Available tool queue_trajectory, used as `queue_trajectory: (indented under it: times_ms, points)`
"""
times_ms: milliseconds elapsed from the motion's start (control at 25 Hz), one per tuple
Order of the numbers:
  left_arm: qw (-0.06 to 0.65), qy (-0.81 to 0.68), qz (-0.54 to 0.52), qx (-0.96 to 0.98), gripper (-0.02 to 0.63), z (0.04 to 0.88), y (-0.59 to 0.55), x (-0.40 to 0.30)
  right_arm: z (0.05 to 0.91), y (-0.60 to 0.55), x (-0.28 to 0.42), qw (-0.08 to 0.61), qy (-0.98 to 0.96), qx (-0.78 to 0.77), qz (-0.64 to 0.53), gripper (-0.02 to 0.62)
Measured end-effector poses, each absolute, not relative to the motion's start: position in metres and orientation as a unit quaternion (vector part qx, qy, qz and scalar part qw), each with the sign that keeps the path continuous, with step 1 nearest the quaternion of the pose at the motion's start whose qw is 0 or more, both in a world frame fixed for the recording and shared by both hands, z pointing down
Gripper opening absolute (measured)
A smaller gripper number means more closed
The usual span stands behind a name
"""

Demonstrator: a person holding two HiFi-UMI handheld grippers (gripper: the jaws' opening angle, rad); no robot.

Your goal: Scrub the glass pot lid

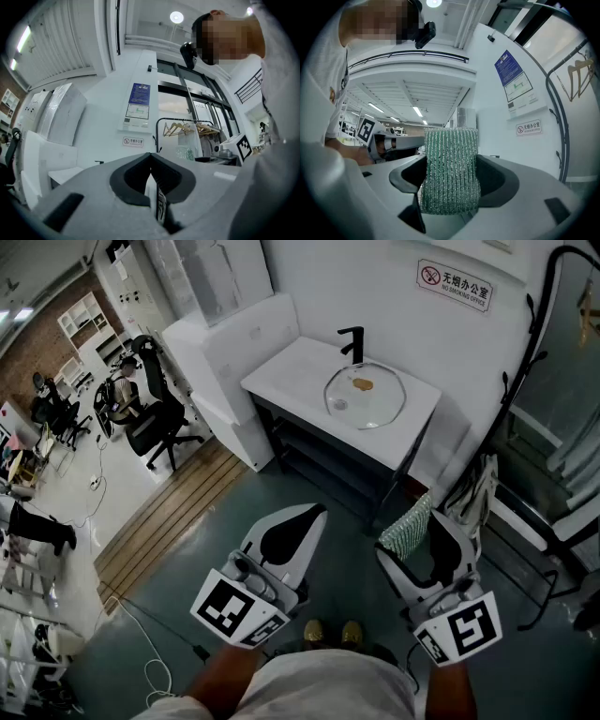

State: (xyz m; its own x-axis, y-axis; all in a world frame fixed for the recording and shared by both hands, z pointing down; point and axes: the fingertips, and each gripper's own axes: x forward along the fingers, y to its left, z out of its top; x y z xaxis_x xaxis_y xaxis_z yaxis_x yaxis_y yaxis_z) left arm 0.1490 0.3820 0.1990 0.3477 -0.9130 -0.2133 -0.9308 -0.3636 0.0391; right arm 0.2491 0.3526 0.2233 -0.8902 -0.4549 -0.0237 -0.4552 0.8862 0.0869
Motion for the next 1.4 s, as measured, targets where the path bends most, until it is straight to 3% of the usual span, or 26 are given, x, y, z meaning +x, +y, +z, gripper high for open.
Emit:
queue_trajectory:
  times_ms: [520, 1400]
  points:
    - [0.04, 0.565, 0.108, -0.817, 0.015, 0.201, 0.375, 0.137, 0.222, 0.344, 0.238, 0.005, 0.972, -0.233, 0.033, 0.331]
    - [0.043, 0.552, 0.125, -0.823, 0.015, 0.213, 0.364, 0.036, 0.227, 0.327, 0.159, -0.01, 0.961, -0.273, 0.048, 0.331]
